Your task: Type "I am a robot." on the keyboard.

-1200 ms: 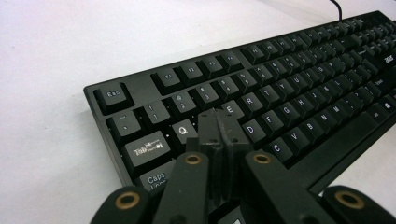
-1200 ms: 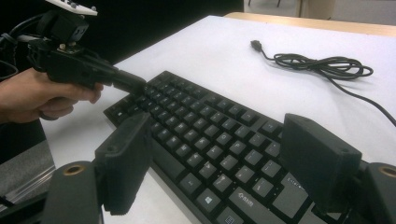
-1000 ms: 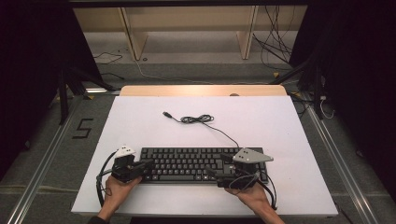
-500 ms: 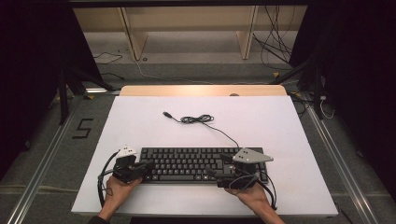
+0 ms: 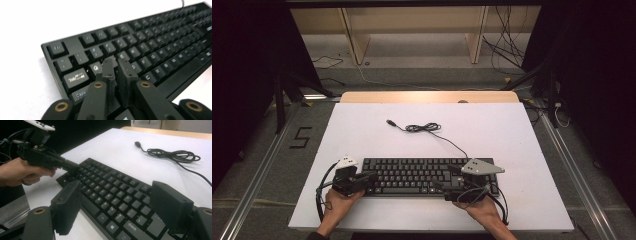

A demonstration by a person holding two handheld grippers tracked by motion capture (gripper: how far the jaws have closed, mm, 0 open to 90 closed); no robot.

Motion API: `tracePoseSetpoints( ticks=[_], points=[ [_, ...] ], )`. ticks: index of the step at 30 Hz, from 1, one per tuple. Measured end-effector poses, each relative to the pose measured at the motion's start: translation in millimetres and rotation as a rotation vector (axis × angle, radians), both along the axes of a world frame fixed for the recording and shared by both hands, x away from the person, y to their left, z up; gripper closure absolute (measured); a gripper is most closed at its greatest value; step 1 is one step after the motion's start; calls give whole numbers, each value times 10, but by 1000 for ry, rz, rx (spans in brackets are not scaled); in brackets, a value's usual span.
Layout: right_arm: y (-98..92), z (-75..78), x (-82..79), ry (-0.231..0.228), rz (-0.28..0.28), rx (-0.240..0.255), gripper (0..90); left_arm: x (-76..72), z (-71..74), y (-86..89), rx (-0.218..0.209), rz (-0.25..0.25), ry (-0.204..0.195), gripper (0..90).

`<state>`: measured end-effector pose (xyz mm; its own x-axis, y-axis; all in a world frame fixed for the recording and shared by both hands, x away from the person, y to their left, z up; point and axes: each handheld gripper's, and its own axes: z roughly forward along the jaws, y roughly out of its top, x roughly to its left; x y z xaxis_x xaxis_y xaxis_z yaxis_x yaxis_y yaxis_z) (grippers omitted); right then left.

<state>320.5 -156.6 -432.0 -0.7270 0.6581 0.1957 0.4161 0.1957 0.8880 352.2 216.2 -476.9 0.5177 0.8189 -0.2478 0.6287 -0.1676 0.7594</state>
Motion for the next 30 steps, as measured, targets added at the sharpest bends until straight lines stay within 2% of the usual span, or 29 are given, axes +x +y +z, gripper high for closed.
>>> tracePoseSetpoints(
  ticks=[6, 9, 16, 22, 26, 30],
  points=[
    [-1, -1, 1, -1, -1, 0, 265, -51, 92, 48, -63, 11, -46, 710],
    [0, -1, 1, 0, 0, 0, 265, -72, 102, 54, -90, 5, -51, 642],
    [1, -2, -1, -1, 0, 1, 263, -108, 136, 37, -111, -8, -66, 455],
    [3, -2, -1, -1, 0, 2, 263, -141, 153, -6, -128, -41, -80, 413],
    [9, -5, -1, -1, 2, 1, 261, -156, 154, -46, -126, -73, -81, 381],
    [18, -9, -4, 2, 3, 2, 260, -188, 167, -91, -126, -103, -98, 378]
  ],
)
